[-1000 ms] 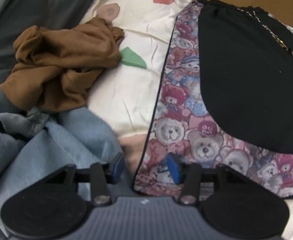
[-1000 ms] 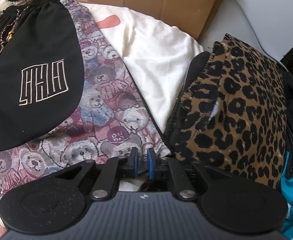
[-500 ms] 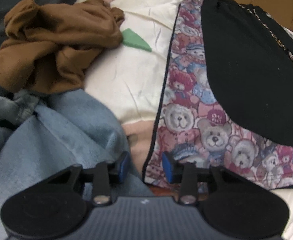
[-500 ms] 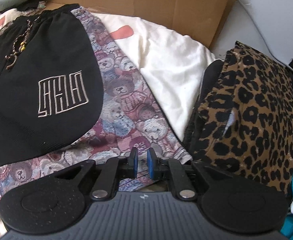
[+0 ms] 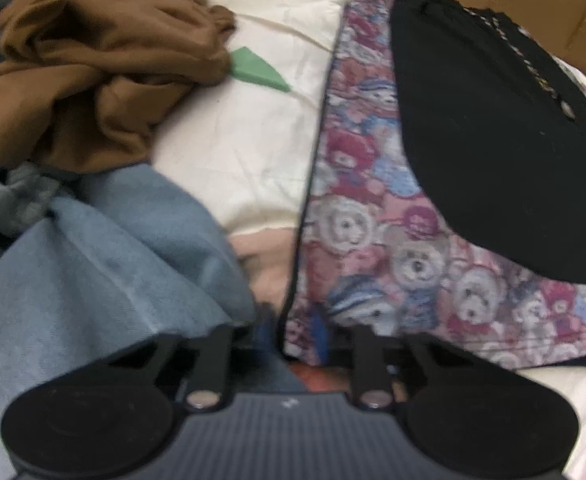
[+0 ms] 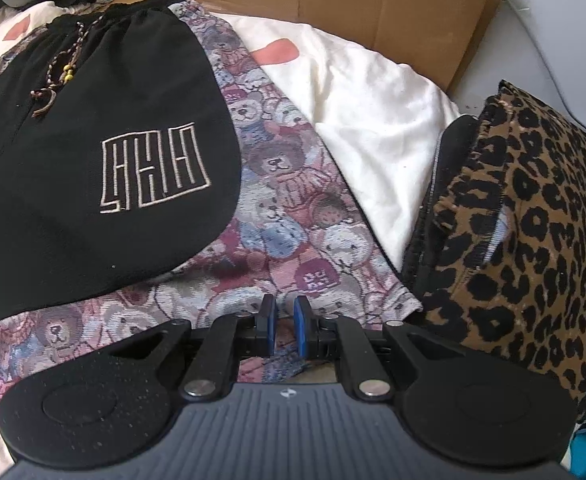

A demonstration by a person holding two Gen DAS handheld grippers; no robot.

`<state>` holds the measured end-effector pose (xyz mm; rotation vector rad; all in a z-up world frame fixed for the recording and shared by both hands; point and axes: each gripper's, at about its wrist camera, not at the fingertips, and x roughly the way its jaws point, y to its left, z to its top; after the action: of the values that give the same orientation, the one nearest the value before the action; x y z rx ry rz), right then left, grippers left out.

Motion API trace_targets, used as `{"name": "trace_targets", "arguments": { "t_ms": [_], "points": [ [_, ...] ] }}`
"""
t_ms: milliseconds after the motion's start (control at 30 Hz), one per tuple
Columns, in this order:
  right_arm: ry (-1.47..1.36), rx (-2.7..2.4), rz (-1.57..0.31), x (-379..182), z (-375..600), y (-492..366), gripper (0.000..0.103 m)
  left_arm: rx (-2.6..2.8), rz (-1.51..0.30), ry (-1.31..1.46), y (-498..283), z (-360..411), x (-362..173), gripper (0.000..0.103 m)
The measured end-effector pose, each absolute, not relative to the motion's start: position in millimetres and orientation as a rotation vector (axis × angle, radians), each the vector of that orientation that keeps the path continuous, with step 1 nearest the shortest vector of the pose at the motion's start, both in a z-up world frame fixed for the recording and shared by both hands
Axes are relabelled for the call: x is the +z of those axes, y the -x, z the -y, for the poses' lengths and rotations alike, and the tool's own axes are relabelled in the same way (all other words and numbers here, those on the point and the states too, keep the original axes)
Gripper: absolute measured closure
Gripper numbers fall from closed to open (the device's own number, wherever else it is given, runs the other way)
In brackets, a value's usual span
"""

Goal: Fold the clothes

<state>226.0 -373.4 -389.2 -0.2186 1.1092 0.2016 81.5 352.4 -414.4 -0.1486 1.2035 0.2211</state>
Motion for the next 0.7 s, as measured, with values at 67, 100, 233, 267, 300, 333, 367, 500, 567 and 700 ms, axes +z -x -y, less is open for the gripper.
{"name": "trace_targets", "arguments": {
  "t_ms": [67, 100, 233, 267, 300, 333, 367, 500, 567, 700],
  "points": [
    [0.212, 0.214, -1.107, -389.0, 370.9, -225.6, 0.087, 0.21, -1.214, 0.127, -84.1, -349.0, -413.9, 0.09],
    [0.214, 0.218, -1.106, -389.0, 369.3, -225.5, 0.087, 0.206, -1.216, 0.125, -84.1, -349.1, -413.5, 0.092],
    [0.202, 0.236, -1.1, -386.5, 366.2, -223.9, 0.087, 0.217, -1.208, 0.159, -79.9, -351.7, -402.6, 0.097],
    [0.198, 0.24, -1.097, -385.2, 366.0, -223.5, 0.087, 0.218, -1.203, 0.16, -78.7, -350.6, -398.4, 0.097],
    [0.194, 0.241, -1.094, -383.6, 366.0, -223.0, 0.087, 0.216, -1.197, 0.159, -77.6, -349.5, -394.4, 0.097],
    [0.19, 0.243, -1.091, -382.1, 366.0, -222.5, 0.087, 0.216, -1.191, 0.16, -76.6, -348.3, -389.8, 0.097],
    [0.184, 0.241, -1.088, -380.3, 366.3, -222.3, 0.087, 0.217, -1.186, 0.165, -75.4, -348.0, -385.4, 0.097],
    [0.139, 0.236, -1.08, -374.0, 366.8, -219.3, 0.087, 0.238, -1.172, 0.212, -74.7, -349.2, -366.7, 0.097],
    [0.116, 0.242, -1.076, -372.3, 364.8, -216.1, 0.087, 0.25, -1.162, 0.237, -75.4, -349.4, -356.9, 0.098],
    [0.088, 0.288, -1.07, -372.4, 353.9, -206.6, 0.087, 0.259, -1.148, 0.27, -83.7, -345.5, -334.0, 0.098]
  ]
}}
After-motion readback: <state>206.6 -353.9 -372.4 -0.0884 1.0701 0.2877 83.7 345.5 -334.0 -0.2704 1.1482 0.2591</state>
